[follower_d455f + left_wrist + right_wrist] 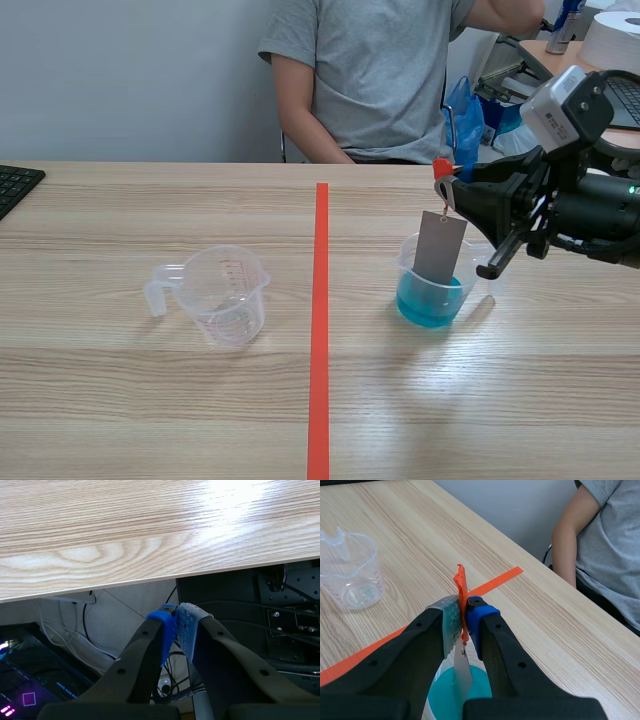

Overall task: Do the redox reaction experiment.
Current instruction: 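Hold the plate still in the solution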

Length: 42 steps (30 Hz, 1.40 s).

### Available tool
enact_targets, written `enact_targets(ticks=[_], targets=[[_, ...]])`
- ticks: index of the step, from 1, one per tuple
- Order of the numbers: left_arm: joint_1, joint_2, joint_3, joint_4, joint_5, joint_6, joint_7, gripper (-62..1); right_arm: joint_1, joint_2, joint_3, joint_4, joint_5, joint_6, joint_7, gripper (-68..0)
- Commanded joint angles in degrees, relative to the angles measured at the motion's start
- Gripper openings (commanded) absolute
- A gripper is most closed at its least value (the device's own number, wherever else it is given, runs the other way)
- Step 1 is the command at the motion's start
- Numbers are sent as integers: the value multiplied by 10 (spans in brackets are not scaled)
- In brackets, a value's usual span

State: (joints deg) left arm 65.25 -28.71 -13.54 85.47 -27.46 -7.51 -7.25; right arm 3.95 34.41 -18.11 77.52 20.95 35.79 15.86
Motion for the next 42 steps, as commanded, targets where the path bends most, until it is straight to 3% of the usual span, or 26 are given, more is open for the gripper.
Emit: enact_targets(ticks=[1, 26, 33, 42], targets=[[8, 4, 0, 4, 0, -1, -6, -562, 8, 3, 4, 7, 0, -1, 0, -663], [8, 4, 0, 4, 0, -1, -6, -562, 8, 5, 13, 7, 0, 2, 0, -663], [8, 4, 0, 4, 0, -1, -6, -562, 5, 8, 52, 16, 1, 42, -3, -662], [8, 4, 0, 4, 0, -1, -6, -562, 5, 27, 84, 52, 5, 68, -5, -662]])
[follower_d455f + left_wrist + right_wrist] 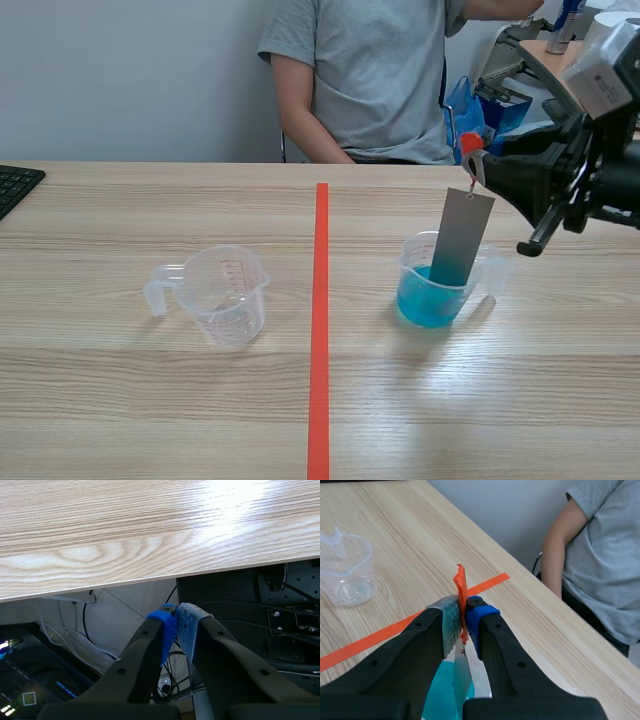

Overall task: Do the redox reaction experiment.
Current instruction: 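Hold the plate still in the solution, then raise the plate and point at it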

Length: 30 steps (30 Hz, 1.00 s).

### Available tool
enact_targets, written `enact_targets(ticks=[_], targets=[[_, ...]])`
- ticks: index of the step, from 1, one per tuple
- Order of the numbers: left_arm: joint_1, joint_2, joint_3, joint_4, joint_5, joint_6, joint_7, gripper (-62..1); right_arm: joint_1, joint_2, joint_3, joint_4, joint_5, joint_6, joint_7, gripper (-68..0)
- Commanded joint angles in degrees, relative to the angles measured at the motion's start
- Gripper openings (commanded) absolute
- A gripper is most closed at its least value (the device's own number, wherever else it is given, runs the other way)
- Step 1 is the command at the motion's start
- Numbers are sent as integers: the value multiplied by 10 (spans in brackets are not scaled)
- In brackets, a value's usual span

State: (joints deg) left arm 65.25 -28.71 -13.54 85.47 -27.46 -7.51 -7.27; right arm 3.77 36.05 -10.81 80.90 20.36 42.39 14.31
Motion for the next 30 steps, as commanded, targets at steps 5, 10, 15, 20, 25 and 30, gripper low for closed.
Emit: enact_targets(ticks=[5, 10, 15, 20, 25, 30], targets=[[8, 4, 0, 4, 0, -1, -6, -562, 7, 18, 19, 43, 22, 3, 3, -662], [8, 4, 0, 4, 0, -1, -6, -562, 7, 24, 26, 67, 34, 3, -15, -662], [8, 4, 0, 4, 0, -1, -6, -562, 7, 40, 28, 94, 60, 3, -33, -662], [8, 4, 0, 4, 0, -1, -6, -562, 7, 41, 47, 121, 74, 3, -68, -662], [8, 2, 0, 4, 0, -2, -8, -562, 7, 41, 68, 147, 105, 3, -102, -662], [8, 1, 0, 5, 0, -4, -21, -562, 7, 41, 83, 175, 132, 3, -139, -663]])
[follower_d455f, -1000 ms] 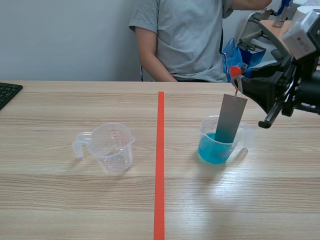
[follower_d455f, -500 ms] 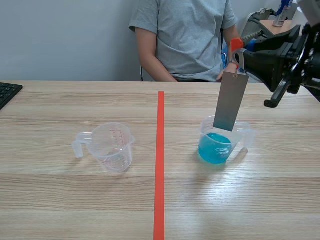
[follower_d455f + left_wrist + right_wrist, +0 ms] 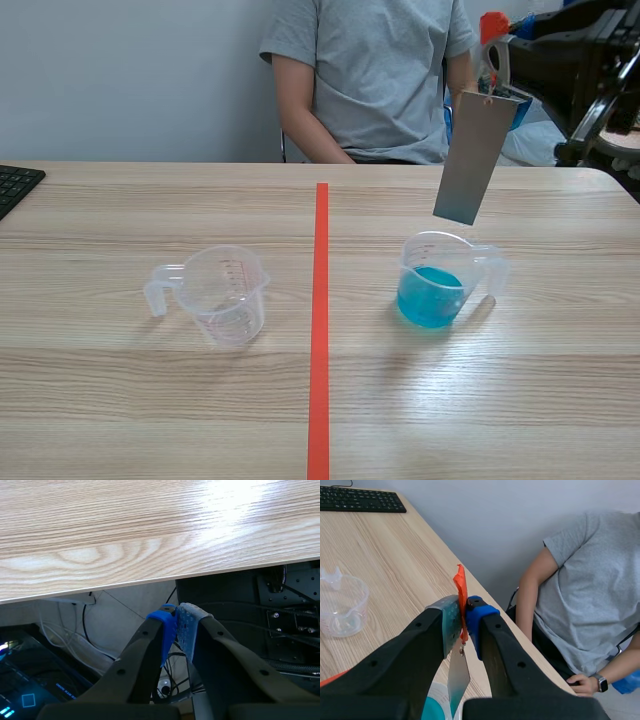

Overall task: Do the redox reaction experiment.
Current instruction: 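Raise the plate and point at it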

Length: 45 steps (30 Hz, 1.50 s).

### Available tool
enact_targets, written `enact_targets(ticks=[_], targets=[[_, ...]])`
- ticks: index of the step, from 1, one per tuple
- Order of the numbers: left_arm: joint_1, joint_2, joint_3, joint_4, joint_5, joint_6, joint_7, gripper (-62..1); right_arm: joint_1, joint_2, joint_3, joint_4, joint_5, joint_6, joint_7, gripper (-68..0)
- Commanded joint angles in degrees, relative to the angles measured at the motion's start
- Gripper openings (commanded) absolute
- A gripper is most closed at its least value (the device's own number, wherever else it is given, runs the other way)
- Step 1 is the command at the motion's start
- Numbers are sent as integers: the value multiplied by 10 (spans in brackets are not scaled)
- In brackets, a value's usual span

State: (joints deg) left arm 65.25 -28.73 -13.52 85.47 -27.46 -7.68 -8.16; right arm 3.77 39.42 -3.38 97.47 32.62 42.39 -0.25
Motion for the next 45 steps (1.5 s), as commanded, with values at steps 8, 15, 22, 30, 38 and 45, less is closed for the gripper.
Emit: enact_targets(ticks=[8, 15, 22, 30, 38, 45], targets=[[8, -30, -1, 19, 0, -11, -14, -562, 7, 7, 36, 48, 76, 3, -58, -662], [8, -81, -1, 54, -5, -16, -14, -562, 7, 7, 56, 63, 121, 3, -106, -663], [-13, -153, 0, 85, -29, -61, -14, -562, 7, 7, 60, 67, 146, 3, -125, -663], [-110, -257, 0, 104, -85, -142, -14, -562, 7, 7, 60, 67, 156, 3, -130, -662], [-265, -332, 84, 129, -106, -157, -18, -562, 7, 7, 60, 67, 156, 3, -130, -663], [-471, -330, 274, 127, -92, -131, -12, -562, 7, 7, 60, 67, 156, 3, -130, -663]])
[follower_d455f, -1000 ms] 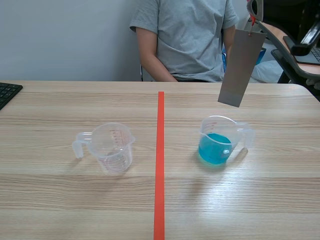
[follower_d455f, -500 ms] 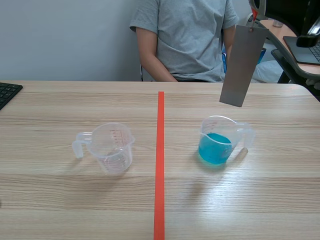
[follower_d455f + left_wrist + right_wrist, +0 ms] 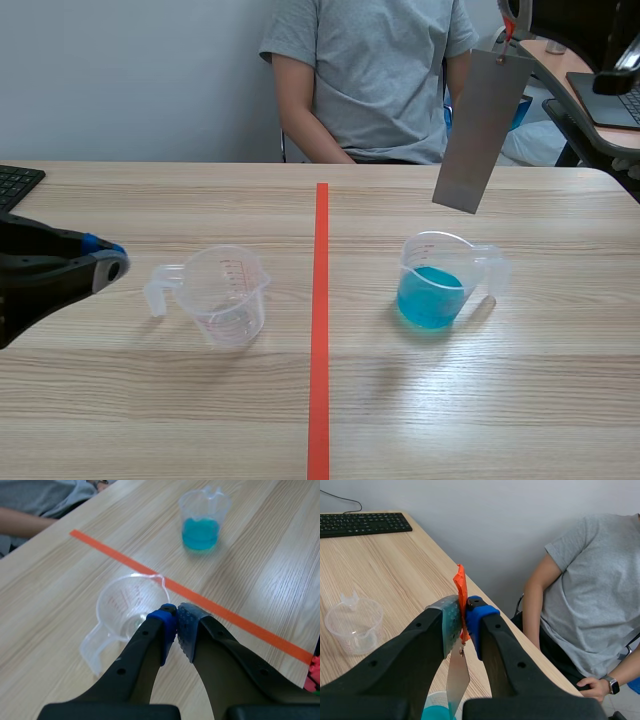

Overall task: Do the redox reaction experiment.
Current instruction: 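Raise the plate and point at it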

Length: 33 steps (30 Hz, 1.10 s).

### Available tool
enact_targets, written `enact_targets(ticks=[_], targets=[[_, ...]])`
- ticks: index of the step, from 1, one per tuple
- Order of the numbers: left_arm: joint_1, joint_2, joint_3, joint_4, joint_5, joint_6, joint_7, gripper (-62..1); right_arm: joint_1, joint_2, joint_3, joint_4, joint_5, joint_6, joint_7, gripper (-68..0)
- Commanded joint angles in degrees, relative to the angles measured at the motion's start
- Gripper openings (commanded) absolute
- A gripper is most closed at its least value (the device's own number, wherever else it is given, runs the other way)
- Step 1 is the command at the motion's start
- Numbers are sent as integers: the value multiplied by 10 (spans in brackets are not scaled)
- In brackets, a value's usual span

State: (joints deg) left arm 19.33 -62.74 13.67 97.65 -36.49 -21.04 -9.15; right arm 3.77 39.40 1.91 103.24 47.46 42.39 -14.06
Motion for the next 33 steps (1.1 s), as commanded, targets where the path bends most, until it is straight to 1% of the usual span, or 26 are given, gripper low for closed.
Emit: enact_targets(ticks=[1, 3, 6, 12, 15, 20, 24, 28, 33], targets=[[-41, 17, 30, 5, -1, 13, 5, -562, 7, 7, 7, 9, 8, 3, 8, -663], [-96, 35, 81, 2, 8, 33, 21, -562, 7, 7, 7, 9, 8, 3, 8, -663], [-171, 69, 150, -13, 34, 51, 34, -562, 7, 7, 7, 9, 8, 3, 8, -662], [-294, 144, 261, -64, 71, 70, 45, -562, 7, 7, 7, 9, 8, 3, 6, -662], [-347, 187, 306, -104, 76, 85, 54, -562, 7, 7, 7, 9, 8, 3, 6, -663], [-420, 261, 358, -184, 78, 85, 58, -562, 7, 7, 7, 9, 8, 3, 6, -663], [-464, 315, 392, -240, 101, 85, 58, -562, 7, 7, 7, 9, 8, 3, 6, -663], [-500, 362, 423, -287, 104, 85, 57, -562, 7, 7, 7, 9, 8, 3, 6, -663], [-529, 412, 442, -334, 105, 85, 55, -563, 7, 7, 7, 9, 8, 3, 6, -663]])
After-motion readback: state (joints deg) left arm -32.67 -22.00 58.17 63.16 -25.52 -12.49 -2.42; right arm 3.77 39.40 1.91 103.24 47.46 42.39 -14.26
